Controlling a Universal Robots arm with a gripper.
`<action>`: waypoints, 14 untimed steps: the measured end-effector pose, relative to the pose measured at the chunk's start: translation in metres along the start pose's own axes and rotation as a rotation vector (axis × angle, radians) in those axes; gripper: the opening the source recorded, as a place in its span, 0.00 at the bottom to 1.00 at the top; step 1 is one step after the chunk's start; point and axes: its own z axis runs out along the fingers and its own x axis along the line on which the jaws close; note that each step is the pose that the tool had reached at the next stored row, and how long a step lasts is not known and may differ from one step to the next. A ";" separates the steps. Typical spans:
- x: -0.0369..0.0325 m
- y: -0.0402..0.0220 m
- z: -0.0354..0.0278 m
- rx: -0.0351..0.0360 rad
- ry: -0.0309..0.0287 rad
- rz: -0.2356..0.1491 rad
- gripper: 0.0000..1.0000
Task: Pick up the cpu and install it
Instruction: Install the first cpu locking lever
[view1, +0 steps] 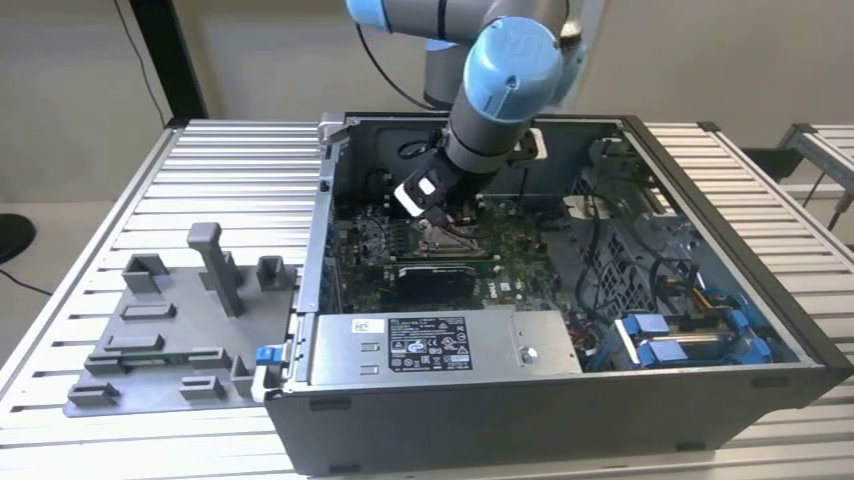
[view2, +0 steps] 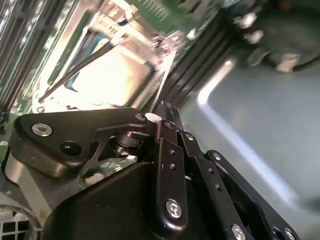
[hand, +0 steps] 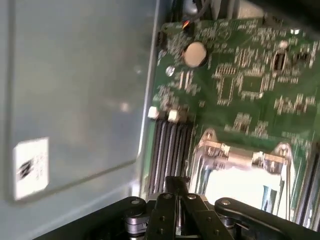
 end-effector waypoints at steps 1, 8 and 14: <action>0.0012 -0.0036 -0.0012 -0.0012 0.0013 -0.001 0.00; 0.0046 -0.0296 -0.0006 -0.0261 0.0084 -0.014 0.00; 0.0026 -0.0523 -0.0018 -0.0424 0.0108 -0.023 0.00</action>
